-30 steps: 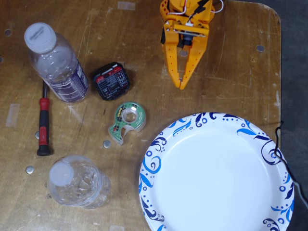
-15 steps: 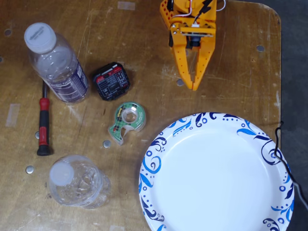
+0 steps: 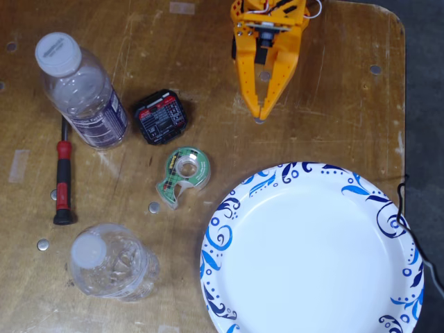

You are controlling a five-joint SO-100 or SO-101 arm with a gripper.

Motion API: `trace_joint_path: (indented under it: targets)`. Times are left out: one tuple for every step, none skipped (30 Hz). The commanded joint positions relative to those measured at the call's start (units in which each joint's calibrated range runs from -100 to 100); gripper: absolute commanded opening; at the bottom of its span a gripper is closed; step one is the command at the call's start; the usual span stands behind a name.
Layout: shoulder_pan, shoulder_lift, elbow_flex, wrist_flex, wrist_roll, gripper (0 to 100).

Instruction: Move the bottles to the plate

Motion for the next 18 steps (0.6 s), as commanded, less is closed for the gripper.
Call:
trace_joint_path:
  targets:
    - [3.07, -0.24, -3.16, -3.27, 0.37, 2]
    - [4.14, -0.08, -4.51, -3.27, 0.43, 2]
    - [5.22, 0.35, -5.86, -3.27, 0.74, 2]
    - [5.54, 1.02, -7.66, -3.27, 1.52, 3]
    - [5.65, 2.12, -9.65, -3.27, 2.25, 4]
    - [5.65, 3.8, -11.81, -3.27, 2.51, 5]
    - [5.65, 6.16, -13.97, -3.27, 2.56, 7]
    - [5.76, 9.28, -16.49, -3.35, 2.62, 9]
    - [5.76, 12.83, -19.28, -3.7, 2.62, 12]
    - [5.76, 16.87, -22.26, -4.14, 2.62, 15]
    - [5.76, 21.0, -25.59, -4.22, 2.62, 19]
    - [5.76, 25.47, -28.92, -4.22, 2.62, 22]
    - [5.76, 29.52, -32.17, -4.31, 2.56, 26]
    - [5.76, 33.82, -35.68, -4.31, 2.56, 29]
    - [5.76, 37.95, -39.01, -4.31, 2.56, 32]
    - [5.76, 41.83, -42.35, -4.31, 2.51, 33]
    - [5.76, 45.62, -45.32, -4.31, 2.51, 35]
    - [5.76, 49.0, -48.02, -4.31, 2.51, 36]
